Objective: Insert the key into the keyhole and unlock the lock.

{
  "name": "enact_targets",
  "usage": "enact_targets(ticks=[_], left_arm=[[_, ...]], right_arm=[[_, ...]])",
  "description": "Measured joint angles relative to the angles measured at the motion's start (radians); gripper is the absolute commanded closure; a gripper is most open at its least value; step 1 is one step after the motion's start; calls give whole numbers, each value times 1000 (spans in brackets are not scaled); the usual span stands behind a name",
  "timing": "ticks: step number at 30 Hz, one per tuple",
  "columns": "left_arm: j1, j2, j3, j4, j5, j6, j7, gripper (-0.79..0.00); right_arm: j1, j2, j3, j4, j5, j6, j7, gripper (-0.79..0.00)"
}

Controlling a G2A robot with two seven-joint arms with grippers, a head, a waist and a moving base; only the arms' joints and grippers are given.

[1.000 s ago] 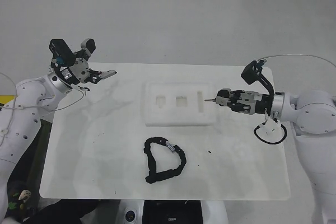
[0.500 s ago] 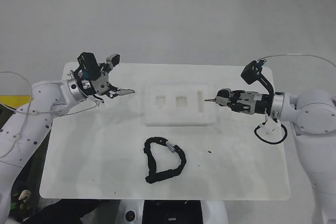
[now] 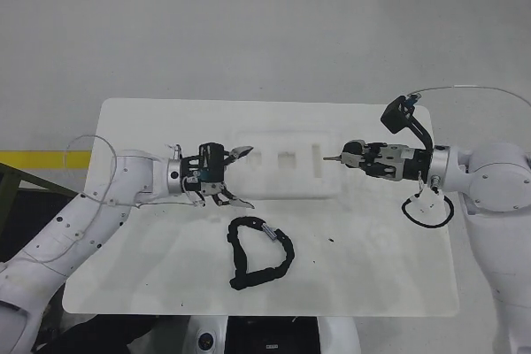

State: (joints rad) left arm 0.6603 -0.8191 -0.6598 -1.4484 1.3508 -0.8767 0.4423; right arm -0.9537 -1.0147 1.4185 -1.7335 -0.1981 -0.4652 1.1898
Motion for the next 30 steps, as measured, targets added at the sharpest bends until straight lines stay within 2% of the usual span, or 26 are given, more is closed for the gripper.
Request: enact_targets(ticks=[7, 15, 21, 30], left_arm=[[-8, -27, 50, -51, 109, -34, -38, -785], [-15, -53, 121, -94, 287, -92, -23, -785], [-35, -79, 165, -75, 367, -117, -40, -785], [-94, -119, 218, 6, 384, -136, -117, -785]], right_arm=[[0, 0, 0, 0, 0, 0, 0, 0], [0, 0, 0, 0, 0, 0, 0, 0], [0, 0, 0, 0, 0, 0, 0, 0], [0, 0, 0, 0, 0, 0, 0, 0]])
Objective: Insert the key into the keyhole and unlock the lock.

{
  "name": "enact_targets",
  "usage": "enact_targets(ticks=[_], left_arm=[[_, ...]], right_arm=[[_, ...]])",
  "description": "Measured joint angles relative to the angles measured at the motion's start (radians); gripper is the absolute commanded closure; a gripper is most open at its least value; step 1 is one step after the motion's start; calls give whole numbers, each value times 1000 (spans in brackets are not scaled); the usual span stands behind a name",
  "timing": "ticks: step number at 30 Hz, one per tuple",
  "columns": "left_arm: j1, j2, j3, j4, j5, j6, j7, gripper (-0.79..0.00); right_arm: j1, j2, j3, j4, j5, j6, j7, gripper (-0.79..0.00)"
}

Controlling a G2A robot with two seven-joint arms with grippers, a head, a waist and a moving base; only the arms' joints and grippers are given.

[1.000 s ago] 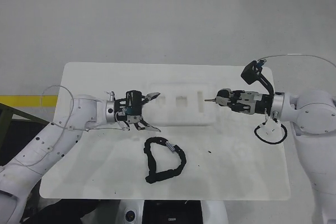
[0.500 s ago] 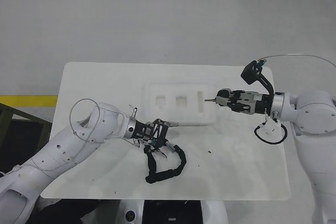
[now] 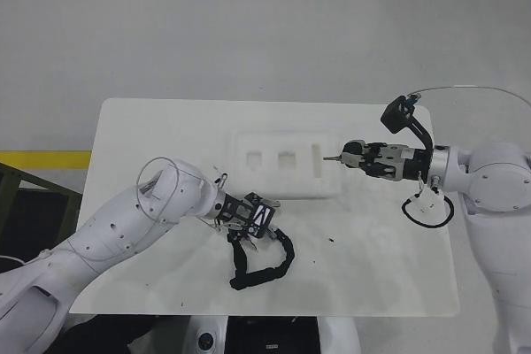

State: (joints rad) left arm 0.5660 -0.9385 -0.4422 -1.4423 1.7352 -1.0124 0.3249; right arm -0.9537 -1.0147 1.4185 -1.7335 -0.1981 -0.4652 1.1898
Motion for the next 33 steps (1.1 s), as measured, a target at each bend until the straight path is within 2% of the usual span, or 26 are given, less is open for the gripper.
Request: enact_targets(ticks=[6, 20, 22, 24, 29, 33], left_arm=[[-61, -15, 97, 25, 2, 0, -9, -785], [-159, -53, 227, 65, -52, 0, -53, -785], [-168, -57, 239, 71, -68, 0, -65, -757], [-178, -62, 252, 77, -89, 0, -84, -696], [-194, -71, 273, 79, -128, 0, -127, -711], [-189, -76, 272, 76, -141, 0, -149, -674]], right_arm=[[0, 0, 0, 0, 0, 0, 0, 0], [0, 0, 0, 0, 0, 0, 0, 0], [0, 0, 0, 0, 0, 0, 0, 0], [0, 0, 0, 0, 0, 0, 0, 0], [0, 0, 0, 0, 0, 0, 0, 0], [0, 0, 0, 0, 0, 0, 0, 0]])
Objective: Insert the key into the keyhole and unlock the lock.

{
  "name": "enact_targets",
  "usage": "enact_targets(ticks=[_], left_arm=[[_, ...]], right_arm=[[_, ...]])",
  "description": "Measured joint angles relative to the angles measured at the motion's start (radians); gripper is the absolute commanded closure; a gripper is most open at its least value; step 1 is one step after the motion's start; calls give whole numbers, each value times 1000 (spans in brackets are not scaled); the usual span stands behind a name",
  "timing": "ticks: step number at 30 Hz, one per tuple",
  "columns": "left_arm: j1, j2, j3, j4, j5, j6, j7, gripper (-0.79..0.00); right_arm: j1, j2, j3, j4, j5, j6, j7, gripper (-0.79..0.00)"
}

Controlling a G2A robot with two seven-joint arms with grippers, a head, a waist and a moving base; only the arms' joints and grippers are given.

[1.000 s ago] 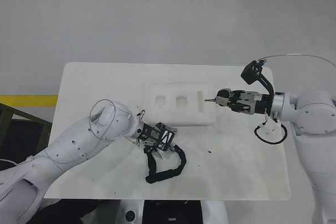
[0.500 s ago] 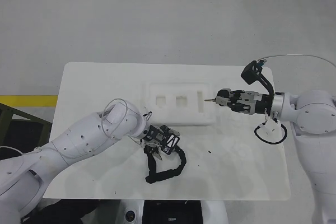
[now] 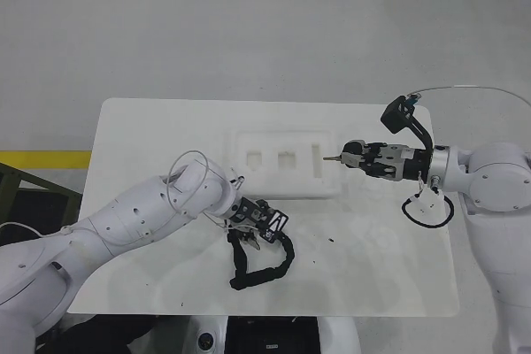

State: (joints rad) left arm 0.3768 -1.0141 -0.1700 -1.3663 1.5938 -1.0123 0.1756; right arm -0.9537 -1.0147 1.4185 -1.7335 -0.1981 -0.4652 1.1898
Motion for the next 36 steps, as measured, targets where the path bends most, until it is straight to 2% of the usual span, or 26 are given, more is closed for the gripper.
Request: enact_targets(ticks=[5, 9, 11, 13, 16, 18, 28, 36], left_arm=[[2, -3, 0, 0, -8, 0, -19, -582], [3, -5, 0, -1, -12, 0, -33, -369], [3, -6, 0, -1, -16, 0, -38, -308], [3, -7, 0, -1, -21, 0, -42, -175], [0, -7, 0, 5, -34, 0, -45, -92], [-2, -7, 0, 10, -47, 0, -45, 0], [-27, -3, -5, 16, -131, 0, -32, 0], [-19, 29, -94, 27, -278, 17, -21, 0]], right_arm=[[0, 0, 0, 0, 0, 0, 0, 0], [0, 0, 0, 0, 0, 0, 0, 0], [0, 0, 0, 0, 0, 0, 0, 0], [0, 0, 0, 0, 0, 0, 0, 0], [0, 0, 0, 0, 0, 0, 0, 0], [0, 0, 0, 0, 0, 0, 0, 0], [0, 0, 0, 0, 0, 0, 0, 0], [0, 0, 0, 0, 0, 0, 0, 0]])
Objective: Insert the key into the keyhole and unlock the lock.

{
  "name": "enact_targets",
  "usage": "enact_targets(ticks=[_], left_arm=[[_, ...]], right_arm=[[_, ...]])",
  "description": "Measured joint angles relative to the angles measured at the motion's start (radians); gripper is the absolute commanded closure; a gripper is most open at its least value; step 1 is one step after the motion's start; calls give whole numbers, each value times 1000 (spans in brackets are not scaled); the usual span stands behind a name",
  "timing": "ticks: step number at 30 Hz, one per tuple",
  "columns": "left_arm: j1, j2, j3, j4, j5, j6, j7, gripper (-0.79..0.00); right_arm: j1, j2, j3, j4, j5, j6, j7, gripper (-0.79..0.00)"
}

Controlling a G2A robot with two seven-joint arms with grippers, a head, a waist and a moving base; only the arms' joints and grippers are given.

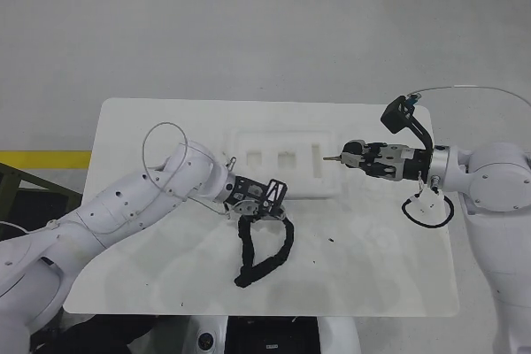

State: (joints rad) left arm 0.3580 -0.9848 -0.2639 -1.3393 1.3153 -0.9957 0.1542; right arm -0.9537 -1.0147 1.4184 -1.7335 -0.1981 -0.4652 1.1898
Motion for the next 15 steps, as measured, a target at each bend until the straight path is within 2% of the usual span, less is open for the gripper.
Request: enact_targets(ticks=[7, 15], left_arm=[[56, 42, -116, 6, -126, 86, -1, 0], [154, 82, -246, -44, -212, 256, 0, 0]], right_arm=[[-16, 0, -14, -14, -15, 10, -31, 0], [31, -7, -124, 11, 16, 62, -27, 0]])
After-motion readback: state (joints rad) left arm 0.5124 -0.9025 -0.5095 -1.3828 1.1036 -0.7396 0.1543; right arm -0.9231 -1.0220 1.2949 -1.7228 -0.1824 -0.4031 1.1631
